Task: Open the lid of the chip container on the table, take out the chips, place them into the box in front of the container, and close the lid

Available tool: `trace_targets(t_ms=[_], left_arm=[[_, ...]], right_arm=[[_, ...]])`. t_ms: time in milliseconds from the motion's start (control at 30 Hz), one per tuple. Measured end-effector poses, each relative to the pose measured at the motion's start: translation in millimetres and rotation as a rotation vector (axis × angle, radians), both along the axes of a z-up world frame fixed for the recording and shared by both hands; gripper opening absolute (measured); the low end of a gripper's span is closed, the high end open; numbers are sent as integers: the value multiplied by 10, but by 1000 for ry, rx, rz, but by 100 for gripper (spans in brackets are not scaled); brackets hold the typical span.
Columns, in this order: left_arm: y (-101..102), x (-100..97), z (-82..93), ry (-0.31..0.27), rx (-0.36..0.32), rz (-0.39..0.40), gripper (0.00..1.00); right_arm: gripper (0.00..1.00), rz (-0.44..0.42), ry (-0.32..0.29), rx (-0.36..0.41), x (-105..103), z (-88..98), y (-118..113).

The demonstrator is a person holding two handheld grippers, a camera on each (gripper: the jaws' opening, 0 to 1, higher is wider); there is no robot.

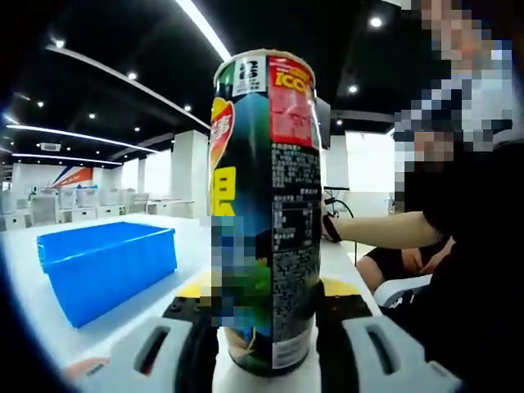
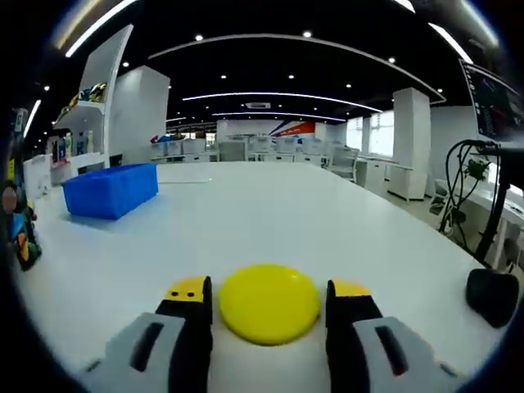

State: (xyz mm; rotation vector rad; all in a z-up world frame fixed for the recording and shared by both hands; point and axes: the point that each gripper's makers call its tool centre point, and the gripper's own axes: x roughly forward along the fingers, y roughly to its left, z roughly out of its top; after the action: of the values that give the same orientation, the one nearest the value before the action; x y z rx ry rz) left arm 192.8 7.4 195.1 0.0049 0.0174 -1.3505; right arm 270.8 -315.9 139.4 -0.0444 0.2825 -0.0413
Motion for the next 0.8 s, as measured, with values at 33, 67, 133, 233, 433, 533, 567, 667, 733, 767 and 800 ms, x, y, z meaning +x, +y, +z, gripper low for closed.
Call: trace_targets(t_ms=[33, 67, 133, 233, 433, 533, 567, 667, 733, 767, 800], left_arm=[[1, 0, 0, -1, 0, 0, 46], [1, 0, 1, -1, -1, 0, 46], [2, -1, 0, -2, 0, 0, 46], [4, 0, -1, -4, 0, 1, 46], [8, 0, -1, -8, 0, 2, 46], [9, 2, -2, -9, 0, 2, 46], [10, 2, -2, -9, 0, 2, 46], [12, 4, -2, -10, -1, 2, 47], [13, 4, -2, -12, 0, 2, 47], [13, 4, -2, -12, 1, 2, 47], [13, 5, -2, -12, 1, 2, 47]], right_arm=[[53, 1, -1, 2, -8, 3, 15], [52, 5, -3, 1, -5, 4, 33], [49, 9, -5, -2, -17, 9, 71], [48, 2, -4, -4, -42, 16, 95], [47, -5, 2, -1, -103, 35, 167], [47, -4, 11, 2, -134, 44, 215], [47, -4, 15, 2, -140, 47, 225], [47, -9, 18, 0, -161, 85, 242], [47, -8, 5, 17, -163, 163, 280], [47, -6, 3, 25, -62, 175, 175], [47, 1, -13, 32, 9, 258, 139]])
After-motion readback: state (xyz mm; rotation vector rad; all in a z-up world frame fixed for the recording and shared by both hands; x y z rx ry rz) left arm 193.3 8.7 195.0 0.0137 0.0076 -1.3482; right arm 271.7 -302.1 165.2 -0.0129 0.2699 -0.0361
